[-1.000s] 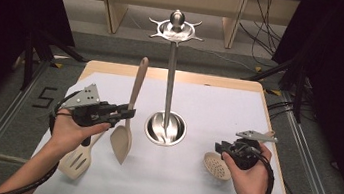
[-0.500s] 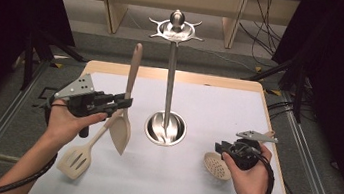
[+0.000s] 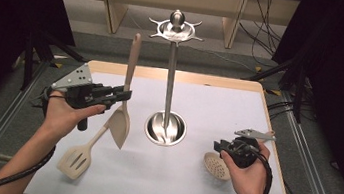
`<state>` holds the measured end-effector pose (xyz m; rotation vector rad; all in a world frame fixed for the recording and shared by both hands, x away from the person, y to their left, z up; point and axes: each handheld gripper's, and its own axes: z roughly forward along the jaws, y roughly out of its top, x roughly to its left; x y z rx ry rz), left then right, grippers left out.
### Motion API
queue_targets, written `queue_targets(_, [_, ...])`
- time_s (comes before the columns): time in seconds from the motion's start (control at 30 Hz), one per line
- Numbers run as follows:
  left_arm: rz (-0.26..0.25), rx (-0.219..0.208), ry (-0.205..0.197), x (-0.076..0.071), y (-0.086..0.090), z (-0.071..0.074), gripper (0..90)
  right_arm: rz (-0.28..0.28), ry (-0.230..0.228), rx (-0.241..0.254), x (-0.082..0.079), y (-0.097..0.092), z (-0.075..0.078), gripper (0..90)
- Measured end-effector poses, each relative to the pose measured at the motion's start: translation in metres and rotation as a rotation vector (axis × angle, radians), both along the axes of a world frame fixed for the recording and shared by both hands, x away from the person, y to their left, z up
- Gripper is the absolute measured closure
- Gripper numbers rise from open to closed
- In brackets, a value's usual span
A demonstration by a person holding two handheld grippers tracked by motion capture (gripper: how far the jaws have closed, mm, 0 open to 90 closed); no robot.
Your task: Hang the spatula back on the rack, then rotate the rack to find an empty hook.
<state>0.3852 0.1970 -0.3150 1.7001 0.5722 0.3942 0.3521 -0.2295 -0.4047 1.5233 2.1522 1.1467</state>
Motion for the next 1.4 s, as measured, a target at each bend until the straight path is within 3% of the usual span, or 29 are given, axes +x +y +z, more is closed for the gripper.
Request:
queue_targets(0.17, [-0.014, -0.007, 0.005, 0.003, 0.000, -0.002, 77.9, 0.018, -0.030, -0.021, 0.001, -0.003, 0.000, 70.0])
queue_targets(0.2, [-0.010, -0.007, 0.008, 0.004, 0.000, -0.002, 77.9, 0.008, -0.009, -0.006, 0.000, -0.001, 0.001, 70.0])
queue_targets(0.33, [-0.010, 0.008, 0.004, 0.006, 0.000, 0.000, 77.9, 0.014, -0.010, 0.001, 0.000, -0.001, 0.000, 70.0])
queue_targets(0.37, [-0.011, 0.010, 0.006, 0.007, 0.000, 0.001, 77.9, 0.028, -0.031, -0.029, 0.002, -0.003, 0.000, 70.0])
queue_targets(0.4, [-0.009, 0.011, 0.008, 0.010, 0.000, 0.003, 77.9, 0.024, -0.028, -0.029, 0.001, -0.003, 0.000, 70.0])
queue_targets(0.43, [-0.009, 0.013, 0.007, 0.010, 0.000, 0.004, 77.9, 0.013, -0.010, -0.006, 0.000, -0.002, 0.001, 70.1])
queue_targets(0.57, [-0.014, 0.016, 0.005, 0.013, -0.001, 0.005, 77.9, 0.011, -0.008, 0.000, 0.000, -0.001, 0.001, 70.0])
queue_targets(0.7, [-0.019, 0.022, 0.008, 0.015, -0.003, 0.006, 77.9, 0.022, -0.034, -0.037, 0.003, -0.002, 0.001, 70.1])
queue_targets(0.97, [-0.022, 0.039, 0.017, 0.020, -0.010, 0.005, 77.9, 0.020, -0.022, -0.017, 0.001, -0.002, 0.002, 70.3])
queue_targets(1.03, [-0.025, 0.045, 0.019, 0.021, -0.012, 0.006, 77.9, 0.027, -0.043, -0.038, 0.002, -0.003, 0.002, 70.3])
queue_targets(1.17, [-0.030, 0.045, 0.026, 0.023, -0.015, 0.006, 77.9, 0.027, -0.043, -0.033, 0.002, -0.003, 0.002, 70.3])
queue_targets(1.2, [-0.031, 0.048, 0.026, 0.024, -0.016, 0.006, 77.9, 0.011, -0.021, 0.008, 0.001, 0.000, 0.002, 70.3])
queue_targets(1.27, [-0.030, 0.050, 0.028, 0.025, -0.017, 0.006, 77.9, 0.011, -0.022, 0.006, 0.001, 0.000, 0.002, 70.2])
queue_targets(1.33, [-0.033, 0.052, 0.030, 0.027, -0.019, 0.006, 77.9, 0.026, -0.037, -0.034, 0.002, -0.002, 0.002, 70.3])
queue_targets(1.4, [-0.030, 0.055, 0.033, 0.028, -0.020, 0.005, 77.9, 0.026, -0.038, -0.033, 0.002, -0.002, 0.002, 70.3])
